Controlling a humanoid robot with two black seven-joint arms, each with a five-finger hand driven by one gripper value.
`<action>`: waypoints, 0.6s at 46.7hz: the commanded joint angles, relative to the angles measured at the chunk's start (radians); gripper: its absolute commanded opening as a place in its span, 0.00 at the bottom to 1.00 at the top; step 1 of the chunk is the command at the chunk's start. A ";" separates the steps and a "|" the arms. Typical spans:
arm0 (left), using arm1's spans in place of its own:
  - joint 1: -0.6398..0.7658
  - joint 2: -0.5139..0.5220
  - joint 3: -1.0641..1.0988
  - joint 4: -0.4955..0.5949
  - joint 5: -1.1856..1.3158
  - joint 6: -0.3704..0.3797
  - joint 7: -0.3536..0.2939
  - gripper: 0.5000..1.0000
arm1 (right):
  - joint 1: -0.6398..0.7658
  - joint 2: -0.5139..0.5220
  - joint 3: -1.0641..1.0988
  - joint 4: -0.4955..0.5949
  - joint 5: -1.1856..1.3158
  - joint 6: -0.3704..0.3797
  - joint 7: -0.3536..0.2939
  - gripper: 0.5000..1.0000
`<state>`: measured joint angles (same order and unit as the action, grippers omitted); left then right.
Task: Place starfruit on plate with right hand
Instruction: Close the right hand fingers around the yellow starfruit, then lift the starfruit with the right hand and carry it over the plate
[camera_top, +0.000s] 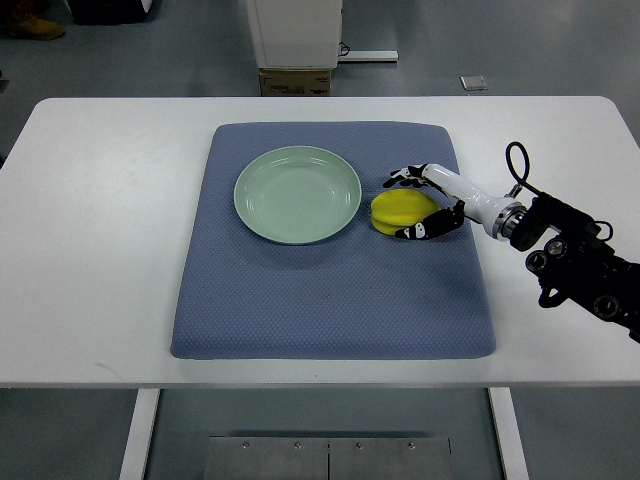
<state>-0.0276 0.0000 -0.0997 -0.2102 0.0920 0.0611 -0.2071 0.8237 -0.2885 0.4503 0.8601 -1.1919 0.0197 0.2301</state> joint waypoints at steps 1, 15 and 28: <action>0.000 0.000 0.000 0.000 0.000 0.000 0.000 1.00 | 0.000 0.000 0.001 -0.001 0.000 0.000 0.000 0.41; 0.000 0.000 0.000 0.000 0.000 0.000 0.000 1.00 | 0.003 0.003 0.007 -0.004 0.002 0.000 0.000 0.00; 0.000 0.000 0.000 0.000 0.000 0.000 0.000 1.00 | 0.054 0.009 0.018 -0.004 0.014 0.000 -0.009 0.00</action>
<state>-0.0277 0.0000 -0.0997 -0.2101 0.0920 0.0614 -0.2071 0.8624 -0.2808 0.4651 0.8558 -1.1819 0.0200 0.2236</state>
